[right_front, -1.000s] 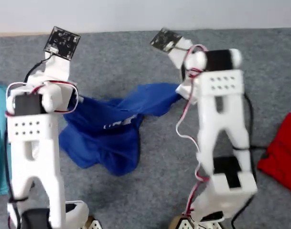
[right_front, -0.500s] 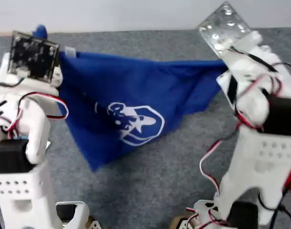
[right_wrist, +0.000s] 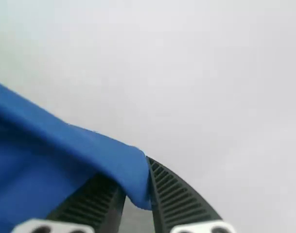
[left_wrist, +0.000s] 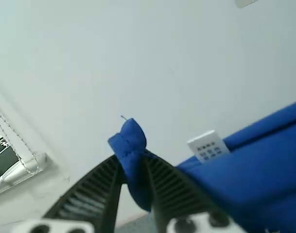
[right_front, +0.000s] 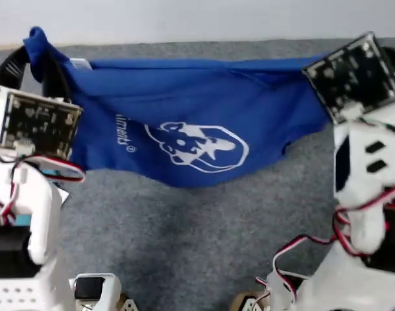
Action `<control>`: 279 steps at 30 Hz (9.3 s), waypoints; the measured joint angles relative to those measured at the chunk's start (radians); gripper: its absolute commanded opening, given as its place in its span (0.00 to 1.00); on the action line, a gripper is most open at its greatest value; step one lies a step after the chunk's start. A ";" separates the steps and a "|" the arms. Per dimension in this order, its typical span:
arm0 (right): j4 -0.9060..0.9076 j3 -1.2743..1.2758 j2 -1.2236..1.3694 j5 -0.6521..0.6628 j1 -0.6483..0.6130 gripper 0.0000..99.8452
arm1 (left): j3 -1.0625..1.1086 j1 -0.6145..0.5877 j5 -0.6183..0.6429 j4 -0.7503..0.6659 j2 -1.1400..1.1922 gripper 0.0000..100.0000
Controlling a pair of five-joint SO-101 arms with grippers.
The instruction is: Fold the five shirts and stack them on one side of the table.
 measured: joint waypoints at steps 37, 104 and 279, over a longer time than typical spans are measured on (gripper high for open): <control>-0.009 0.715 0.284 0.038 -0.072 0.01 | 1.068 0.002 -0.044 0.084 -0.041 0.13; 0.032 0.715 0.253 0.005 -0.009 0.01 | 1.209 0.387 -0.290 0.209 -0.040 0.21; -0.620 0.698 0.333 0.166 -0.026 0.01 | 0.571 0.051 -0.259 -0.439 0.411 0.00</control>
